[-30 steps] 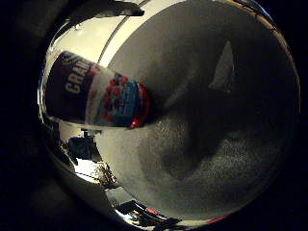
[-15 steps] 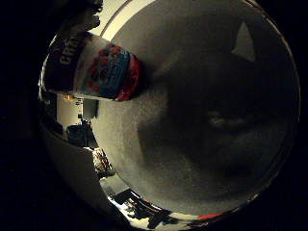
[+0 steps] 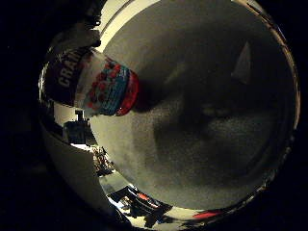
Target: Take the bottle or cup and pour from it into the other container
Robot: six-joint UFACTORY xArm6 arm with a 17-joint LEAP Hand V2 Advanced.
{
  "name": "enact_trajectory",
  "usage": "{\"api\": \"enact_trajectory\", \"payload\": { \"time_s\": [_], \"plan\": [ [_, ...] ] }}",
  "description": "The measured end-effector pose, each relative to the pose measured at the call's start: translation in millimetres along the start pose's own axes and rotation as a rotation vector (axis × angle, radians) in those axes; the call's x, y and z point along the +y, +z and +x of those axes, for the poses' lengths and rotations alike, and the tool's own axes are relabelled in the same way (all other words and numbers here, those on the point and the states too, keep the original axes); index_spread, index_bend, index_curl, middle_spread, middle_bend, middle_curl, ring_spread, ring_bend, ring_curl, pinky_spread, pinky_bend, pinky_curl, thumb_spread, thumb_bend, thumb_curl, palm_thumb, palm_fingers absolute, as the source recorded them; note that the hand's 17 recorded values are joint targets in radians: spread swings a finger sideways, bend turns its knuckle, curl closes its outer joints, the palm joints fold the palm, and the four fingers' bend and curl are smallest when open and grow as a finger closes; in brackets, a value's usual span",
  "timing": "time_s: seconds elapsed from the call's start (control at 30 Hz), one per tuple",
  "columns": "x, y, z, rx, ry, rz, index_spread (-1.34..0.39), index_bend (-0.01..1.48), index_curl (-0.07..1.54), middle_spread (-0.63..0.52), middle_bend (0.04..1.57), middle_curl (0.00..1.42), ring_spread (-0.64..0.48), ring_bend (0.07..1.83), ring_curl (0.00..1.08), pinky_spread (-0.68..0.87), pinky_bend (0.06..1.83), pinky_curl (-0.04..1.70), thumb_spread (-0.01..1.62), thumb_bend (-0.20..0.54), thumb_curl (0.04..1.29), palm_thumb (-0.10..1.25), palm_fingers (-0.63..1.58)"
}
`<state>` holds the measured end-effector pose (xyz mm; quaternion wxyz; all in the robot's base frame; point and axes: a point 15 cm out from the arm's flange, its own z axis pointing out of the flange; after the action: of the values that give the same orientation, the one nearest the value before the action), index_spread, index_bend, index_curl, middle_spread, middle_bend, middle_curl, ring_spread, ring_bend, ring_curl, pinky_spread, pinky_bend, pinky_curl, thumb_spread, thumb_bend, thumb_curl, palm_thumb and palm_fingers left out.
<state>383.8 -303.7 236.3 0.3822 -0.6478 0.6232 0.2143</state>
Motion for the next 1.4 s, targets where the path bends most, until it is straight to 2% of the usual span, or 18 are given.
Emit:
{"api": "enact_trajectory", "payload": {
  "time_s": [0.27, 0.6, 0.93, 1.4],
  "plan": [
    [-8.6, -1.8, -33.4, 0.034, -0.045, -0.014, -0.20, 1.14, 0.84, -0.12, 1.35, 0.79, -0.23, 1.34, 0.75, -0.18, 1.53, 0.59, 0.59, -0.020, 0.80, 1.07, 1.07],
    [-23.3, 28.0, -114.8, 0.145, -0.180, -0.125, -0.20, 1.15, 0.85, -0.12, 1.36, 0.80, -0.25, 1.31, 0.81, -0.19, 1.48, 0.69, 0.56, -0.020, 0.85, 1.04, 1.08],
    [-22.6, 56.2, -189.1, 0.404, -0.304, -0.259, -0.20, 1.14, 0.85, -0.12, 1.37, 0.80, -0.25, 1.29, 0.85, -0.18, 1.43, 0.78, 0.51, -0.021, 0.89, 1.06, 1.08],
    [-16.2, 92.6, -242.7, 0.712, -0.425, -0.379, -0.20, 1.14, 0.85, -0.12, 1.36, 0.79, -0.26, 1.28, 0.89, -0.21, 1.35, 0.89, 0.47, -0.021, 0.92, 1.05, 1.09]
  ]
}}
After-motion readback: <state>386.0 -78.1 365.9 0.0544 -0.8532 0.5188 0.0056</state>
